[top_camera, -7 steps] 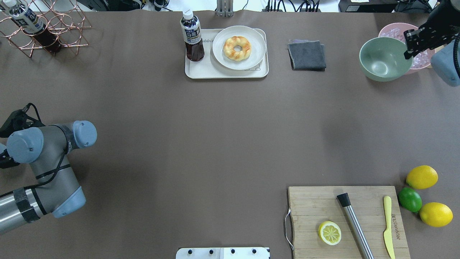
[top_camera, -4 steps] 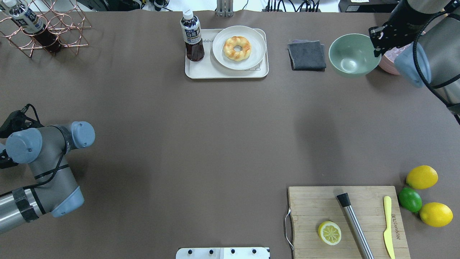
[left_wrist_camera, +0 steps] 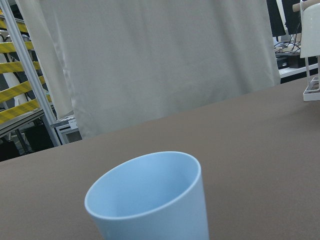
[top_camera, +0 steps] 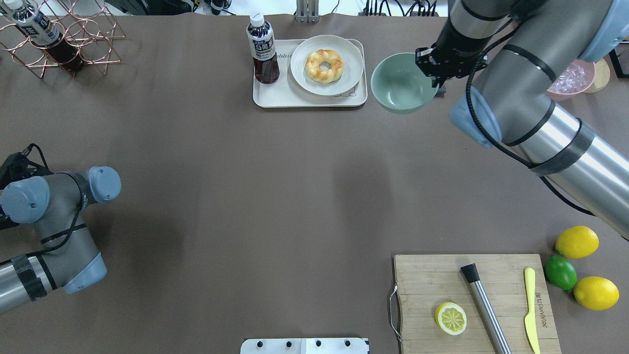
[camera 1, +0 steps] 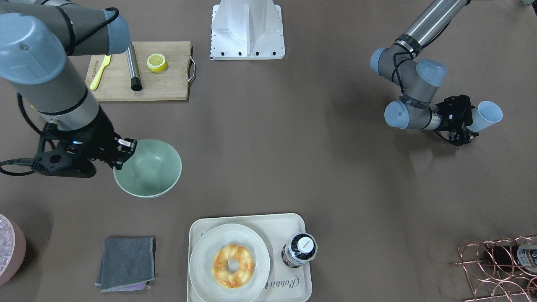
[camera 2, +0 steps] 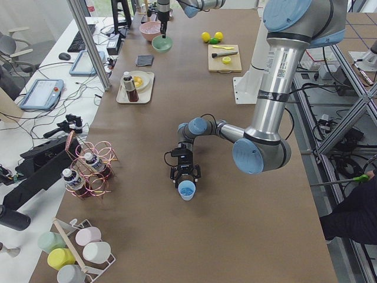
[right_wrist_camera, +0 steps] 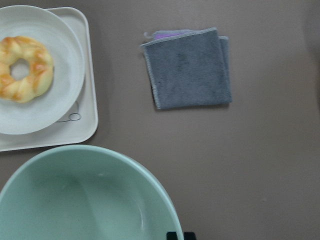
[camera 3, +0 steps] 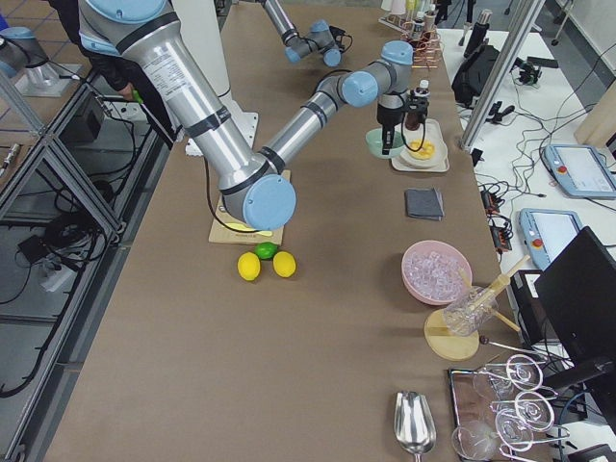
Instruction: Pour ice into bowl
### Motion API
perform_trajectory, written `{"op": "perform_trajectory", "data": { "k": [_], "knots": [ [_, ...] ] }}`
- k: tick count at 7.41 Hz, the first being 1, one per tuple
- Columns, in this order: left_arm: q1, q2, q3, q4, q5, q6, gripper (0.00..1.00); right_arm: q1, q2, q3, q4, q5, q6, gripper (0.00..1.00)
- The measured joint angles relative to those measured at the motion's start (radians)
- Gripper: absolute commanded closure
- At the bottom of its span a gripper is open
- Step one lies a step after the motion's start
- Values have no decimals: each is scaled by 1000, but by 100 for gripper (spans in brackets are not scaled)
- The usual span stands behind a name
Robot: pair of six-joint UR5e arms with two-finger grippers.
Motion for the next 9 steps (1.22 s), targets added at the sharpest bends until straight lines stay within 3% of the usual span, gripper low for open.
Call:
{"op": "perform_trajectory", "data": {
  "k": [5,7,8,9],
  "knots": [
    [-8,51,11,-34,0,0,6,-239,165,-37,3,-144,264,100],
    [-8,60,9,-36,-1,0,17,-320,241,-87,10,-197,343,100],
    [-9,65,9,-38,-1,1,28,-343,293,-143,15,-213,361,100],
    [-10,69,10,-48,-1,1,31,-357,343,-205,26,-226,369,100]
  ]
}}
